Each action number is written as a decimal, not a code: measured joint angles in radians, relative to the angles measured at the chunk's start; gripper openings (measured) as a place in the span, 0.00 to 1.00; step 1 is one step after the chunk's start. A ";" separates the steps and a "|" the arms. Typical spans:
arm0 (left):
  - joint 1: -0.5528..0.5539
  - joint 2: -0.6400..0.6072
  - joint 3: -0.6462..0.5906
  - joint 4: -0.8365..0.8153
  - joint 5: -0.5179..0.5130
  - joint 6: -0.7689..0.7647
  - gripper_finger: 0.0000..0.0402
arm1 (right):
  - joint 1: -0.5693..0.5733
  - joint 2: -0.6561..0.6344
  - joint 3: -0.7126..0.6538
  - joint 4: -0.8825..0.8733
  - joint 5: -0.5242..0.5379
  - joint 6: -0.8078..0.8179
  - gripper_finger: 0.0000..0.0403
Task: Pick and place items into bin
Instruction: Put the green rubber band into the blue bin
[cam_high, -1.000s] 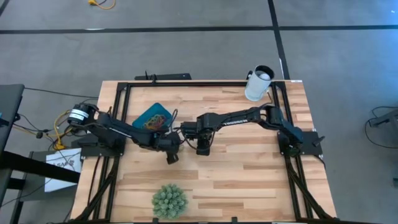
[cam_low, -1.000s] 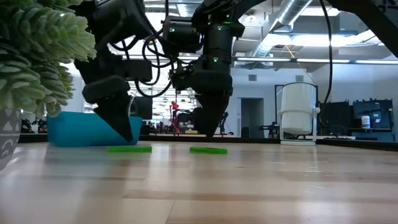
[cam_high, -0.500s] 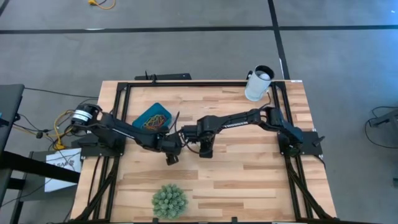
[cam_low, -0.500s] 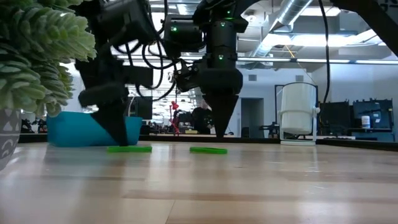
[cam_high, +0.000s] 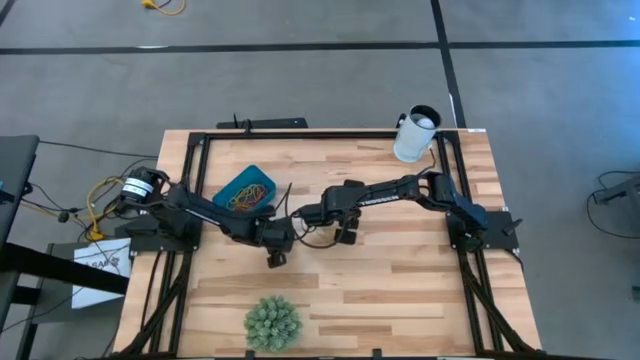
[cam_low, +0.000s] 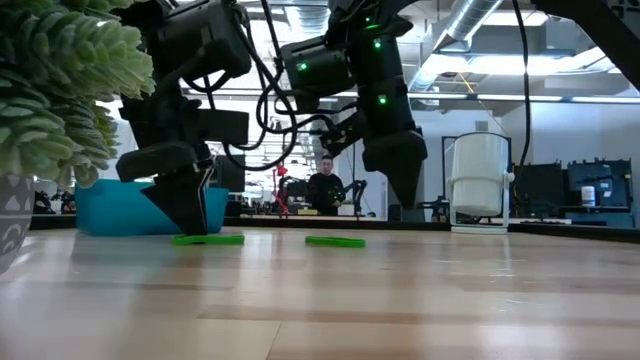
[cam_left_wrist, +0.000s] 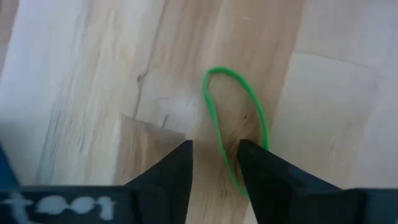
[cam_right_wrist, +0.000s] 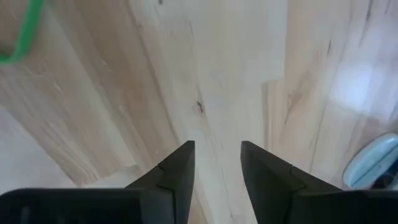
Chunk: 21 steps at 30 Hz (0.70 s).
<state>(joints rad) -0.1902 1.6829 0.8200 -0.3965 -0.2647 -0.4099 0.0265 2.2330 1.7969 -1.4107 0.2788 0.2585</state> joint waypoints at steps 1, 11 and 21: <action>0.000 0.000 0.000 0.002 0.006 0.015 0.29 | 0.000 0.000 0.000 -0.004 0.004 0.003 0.31; 0.003 -0.019 -0.003 -0.006 0.050 0.157 0.02 | 0.009 0.000 0.000 0.002 0.011 0.003 0.31; -0.003 -0.230 0.153 -0.440 -0.123 0.189 0.00 | 0.013 0.000 0.000 0.036 0.011 0.003 0.31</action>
<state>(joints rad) -0.1932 1.4524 0.9731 -0.8360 -0.3872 -0.2213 0.0391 2.2326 1.7969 -1.3748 0.2901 0.2619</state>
